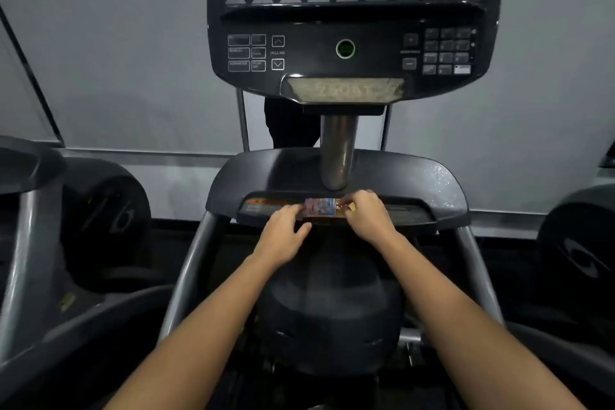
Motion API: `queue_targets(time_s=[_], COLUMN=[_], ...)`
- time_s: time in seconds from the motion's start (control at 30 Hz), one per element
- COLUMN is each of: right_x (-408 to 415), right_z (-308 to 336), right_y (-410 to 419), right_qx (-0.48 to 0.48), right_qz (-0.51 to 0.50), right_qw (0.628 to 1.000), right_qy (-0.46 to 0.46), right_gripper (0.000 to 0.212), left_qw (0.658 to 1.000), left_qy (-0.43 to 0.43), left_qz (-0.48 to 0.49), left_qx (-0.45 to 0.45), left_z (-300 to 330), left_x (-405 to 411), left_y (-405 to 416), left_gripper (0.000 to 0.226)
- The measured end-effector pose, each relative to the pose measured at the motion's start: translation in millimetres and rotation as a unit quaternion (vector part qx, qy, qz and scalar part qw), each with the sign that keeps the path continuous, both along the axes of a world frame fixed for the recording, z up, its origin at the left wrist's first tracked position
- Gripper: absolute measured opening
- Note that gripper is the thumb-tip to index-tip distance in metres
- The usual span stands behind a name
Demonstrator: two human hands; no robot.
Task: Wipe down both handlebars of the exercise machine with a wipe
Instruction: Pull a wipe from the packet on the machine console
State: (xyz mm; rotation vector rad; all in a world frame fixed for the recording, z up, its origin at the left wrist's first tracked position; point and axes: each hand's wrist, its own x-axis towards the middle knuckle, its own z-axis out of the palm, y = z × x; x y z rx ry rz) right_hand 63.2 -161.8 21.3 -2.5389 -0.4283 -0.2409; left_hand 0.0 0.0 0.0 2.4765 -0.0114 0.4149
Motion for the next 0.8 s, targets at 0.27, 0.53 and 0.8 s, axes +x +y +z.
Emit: queue_targets(time_s=[0.27,0.53,0.8], right_x=[23.3,23.5,24.5], right_z=[-0.2,6.4,7.2], right_y=[29.9,56.6,67.8], right_qx=[-0.086,-0.204,-0.222], right_qz=[-0.017,-0.022,-0.042], right_qw=[0.995,0.979,0.974], right_qy=[0.047,-0.024,-0.030], right_gripper=[0.023,0.034,0.021], left_qw=[0.999,0.998,0.998], left_qy=[0.001,-0.011,0.004], left_qz=[-0.003,-0.016,-0.025], left_qx=[-0.038,-0.060,-0.061], left_z=[-12.2,-22.6,-25.5], left_x=[43.0,48.5,49.7], left_y=[4.7,6.6,12.2], left_gripper=[0.042,0.041,0.042])
